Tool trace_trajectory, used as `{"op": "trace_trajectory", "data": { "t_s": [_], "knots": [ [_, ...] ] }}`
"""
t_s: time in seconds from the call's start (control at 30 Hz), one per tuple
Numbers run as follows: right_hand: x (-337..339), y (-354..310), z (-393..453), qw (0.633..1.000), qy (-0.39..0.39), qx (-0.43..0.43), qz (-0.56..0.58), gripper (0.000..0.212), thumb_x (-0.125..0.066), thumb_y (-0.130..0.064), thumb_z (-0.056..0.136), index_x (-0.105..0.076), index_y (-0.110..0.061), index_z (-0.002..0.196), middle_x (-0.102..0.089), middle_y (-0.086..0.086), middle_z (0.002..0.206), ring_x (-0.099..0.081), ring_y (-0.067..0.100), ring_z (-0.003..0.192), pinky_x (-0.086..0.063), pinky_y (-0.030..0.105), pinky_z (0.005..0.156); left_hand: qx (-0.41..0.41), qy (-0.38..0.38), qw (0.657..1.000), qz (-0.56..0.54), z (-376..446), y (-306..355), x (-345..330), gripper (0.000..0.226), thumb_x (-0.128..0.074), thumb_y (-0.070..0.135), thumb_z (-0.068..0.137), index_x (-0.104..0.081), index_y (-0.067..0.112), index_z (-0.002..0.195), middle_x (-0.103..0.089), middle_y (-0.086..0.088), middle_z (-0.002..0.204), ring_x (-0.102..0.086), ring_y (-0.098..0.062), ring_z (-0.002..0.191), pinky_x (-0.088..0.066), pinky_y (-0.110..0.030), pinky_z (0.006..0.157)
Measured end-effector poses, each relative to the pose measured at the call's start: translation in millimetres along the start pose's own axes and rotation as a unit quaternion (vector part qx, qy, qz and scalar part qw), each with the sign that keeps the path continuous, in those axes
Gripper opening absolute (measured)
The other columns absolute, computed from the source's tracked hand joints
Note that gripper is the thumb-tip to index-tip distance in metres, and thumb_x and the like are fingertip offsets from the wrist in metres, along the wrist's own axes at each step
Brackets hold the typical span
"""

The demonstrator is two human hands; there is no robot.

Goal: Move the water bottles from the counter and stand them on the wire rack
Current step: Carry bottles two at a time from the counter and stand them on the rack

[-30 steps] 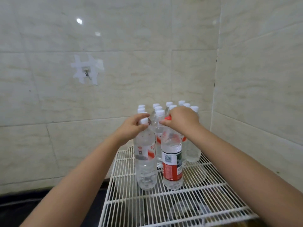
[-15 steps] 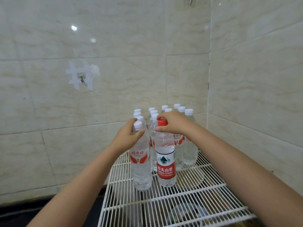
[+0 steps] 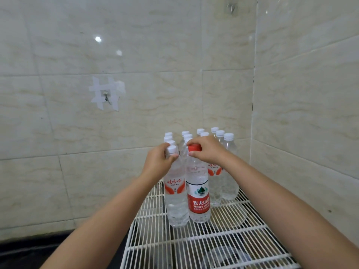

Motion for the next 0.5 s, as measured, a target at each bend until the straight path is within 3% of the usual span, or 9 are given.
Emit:
{"op": "trace_trajectory", "data": {
  "t_s": [0.17,0.37,0.5],
  "knots": [
    [-1.5,4.9,2.7,1.000,-0.007,-0.006,0.010,0.037,-0.060,-0.021,0.084,-0.056,-0.016,0.121,-0.059,0.007,0.124,-0.054,0.021,0.110,-0.035,0.020,0.084,-0.020,0.000,1.000,-0.002,-1.2,1.7,-1.6,0.042,-0.064,0.021,0.081,-0.054,0.007,0.119,-0.067,-0.014,0.096,-0.054,-0.018,0.079,-0.042,-0.026,0.071],
    [-3.0,14.1,2.6,0.999,-0.013,-0.014,0.033,0.037,-0.059,-0.021,0.085,-0.054,-0.020,0.122,-0.057,0.004,0.125,-0.053,0.015,0.107,-0.037,0.021,0.084,-0.017,-0.017,0.999,-0.023,-1.0,0.9,-5.2,0.047,-0.066,0.024,0.080,-0.052,0.009,0.123,-0.066,-0.014,0.106,-0.061,-0.025,0.095,-0.048,-0.032,0.081],
    [-4.5,10.8,-0.9,0.999,-0.004,-0.009,0.037,0.036,-0.055,-0.020,0.087,-0.053,-0.019,0.123,-0.060,0.005,0.122,-0.054,0.013,0.101,-0.038,0.022,0.082,-0.011,-0.007,0.999,-0.043,-7.3,-0.8,-4.7,0.044,-0.065,0.027,0.081,-0.053,0.014,0.121,-0.067,-0.010,0.104,-0.060,-0.020,0.090,-0.051,-0.035,0.082]
  ]
}}
Point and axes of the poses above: each hand's wrist, its own z-axis towards the middle knuckle, its own x-axis out of the back of the hand, y = z × x, the point moved 4 cm from there along z, towards the middle knuckle
